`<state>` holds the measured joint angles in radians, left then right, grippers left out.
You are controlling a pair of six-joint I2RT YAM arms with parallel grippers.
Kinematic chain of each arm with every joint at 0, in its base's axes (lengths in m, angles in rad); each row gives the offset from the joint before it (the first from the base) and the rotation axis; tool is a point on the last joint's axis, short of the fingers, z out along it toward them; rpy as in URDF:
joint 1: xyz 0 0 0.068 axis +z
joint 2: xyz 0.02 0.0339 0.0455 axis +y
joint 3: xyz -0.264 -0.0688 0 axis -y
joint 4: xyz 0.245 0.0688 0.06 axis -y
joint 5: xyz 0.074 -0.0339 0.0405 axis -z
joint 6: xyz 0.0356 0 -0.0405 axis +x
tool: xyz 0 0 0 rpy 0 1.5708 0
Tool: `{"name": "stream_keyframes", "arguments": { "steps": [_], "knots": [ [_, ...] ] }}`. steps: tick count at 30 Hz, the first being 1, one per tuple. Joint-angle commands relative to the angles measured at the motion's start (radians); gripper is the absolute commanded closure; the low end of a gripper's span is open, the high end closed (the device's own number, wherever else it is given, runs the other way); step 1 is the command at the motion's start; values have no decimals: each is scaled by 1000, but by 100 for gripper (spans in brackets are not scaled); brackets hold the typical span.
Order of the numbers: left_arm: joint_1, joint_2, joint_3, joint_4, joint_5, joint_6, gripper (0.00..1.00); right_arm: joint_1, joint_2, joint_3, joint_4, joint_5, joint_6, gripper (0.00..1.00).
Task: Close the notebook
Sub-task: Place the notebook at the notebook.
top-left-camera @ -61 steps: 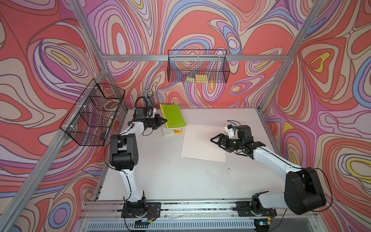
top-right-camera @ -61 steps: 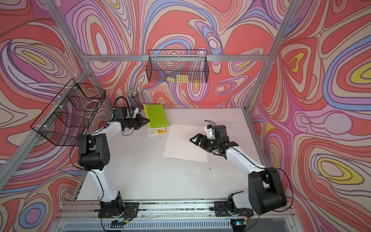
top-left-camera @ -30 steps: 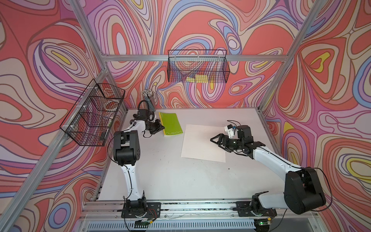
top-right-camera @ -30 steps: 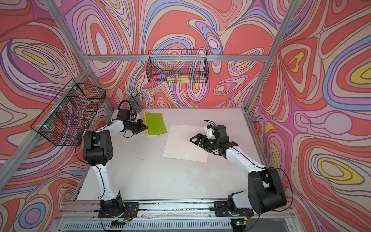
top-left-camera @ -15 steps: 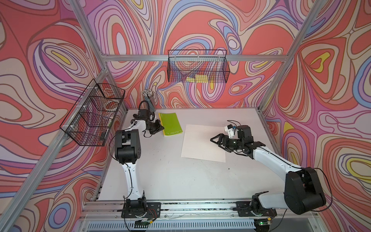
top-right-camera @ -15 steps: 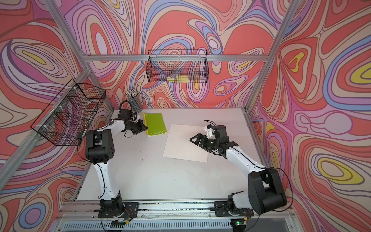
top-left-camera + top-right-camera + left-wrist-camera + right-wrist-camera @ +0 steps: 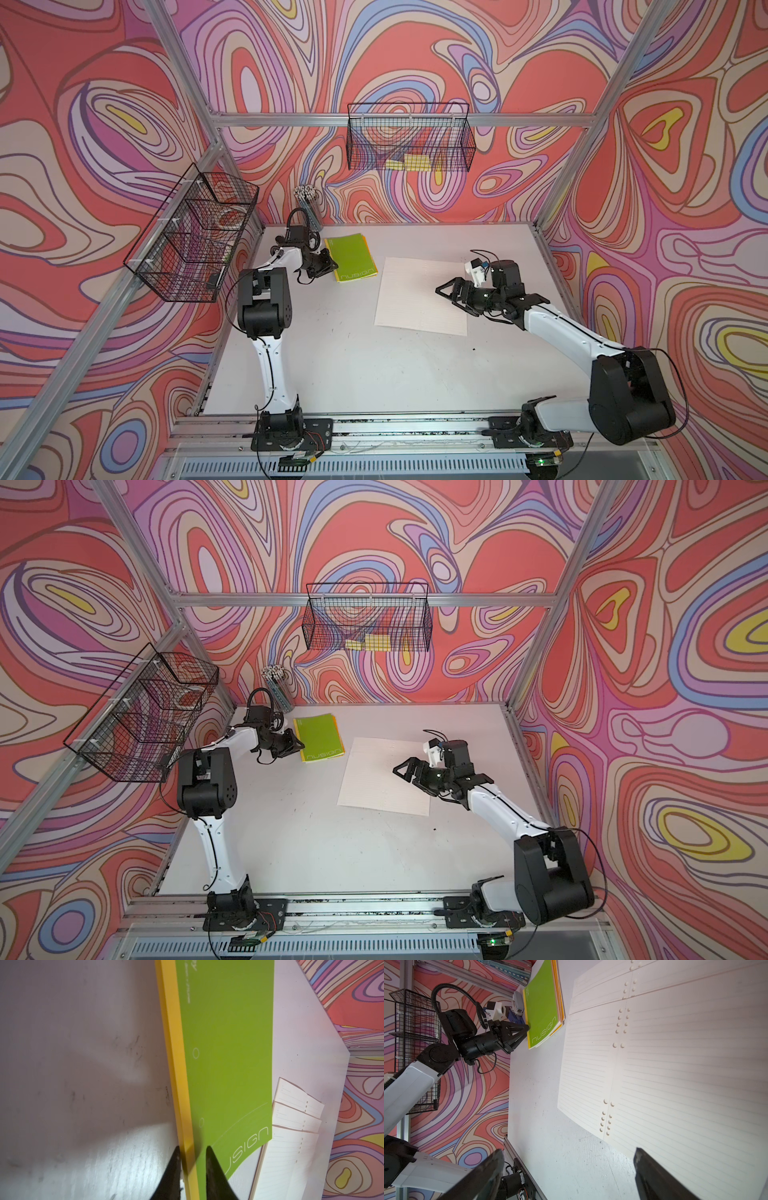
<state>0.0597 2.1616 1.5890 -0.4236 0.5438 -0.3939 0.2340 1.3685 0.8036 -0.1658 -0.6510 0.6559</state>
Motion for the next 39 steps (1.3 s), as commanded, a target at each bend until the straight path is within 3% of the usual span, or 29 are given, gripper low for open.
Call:
{"name": "stream_keyframes", "arguments": {
  "steps": [1, 11, 25, 30, 33, 39],
  "knots": [
    [2, 2, 22, -23, -17, 27, 76, -5, -23, -15, 6, 2, 1, 2],
    [-11, -25, 20, -19, -87, 44, 74, -5, -25, -19, 8, 2, 1, 2],
    [-44, -6, 60, -2, -74, 44, 73, -5, -36, -26, 7, 4, 4, 2],
    [-49, -17, 85, -96, -157, 52, 72, -5, -37, -30, 14, 2, 9, 2],
    [-52, -93, 30, -107, -200, 41, 71, -6, -38, -29, 16, 2, 6, 2],
    [-118, -424, -279, 80, -33, -95, 68, -6, -14, 13, -18, 14, -27, 2]
  ]
}}
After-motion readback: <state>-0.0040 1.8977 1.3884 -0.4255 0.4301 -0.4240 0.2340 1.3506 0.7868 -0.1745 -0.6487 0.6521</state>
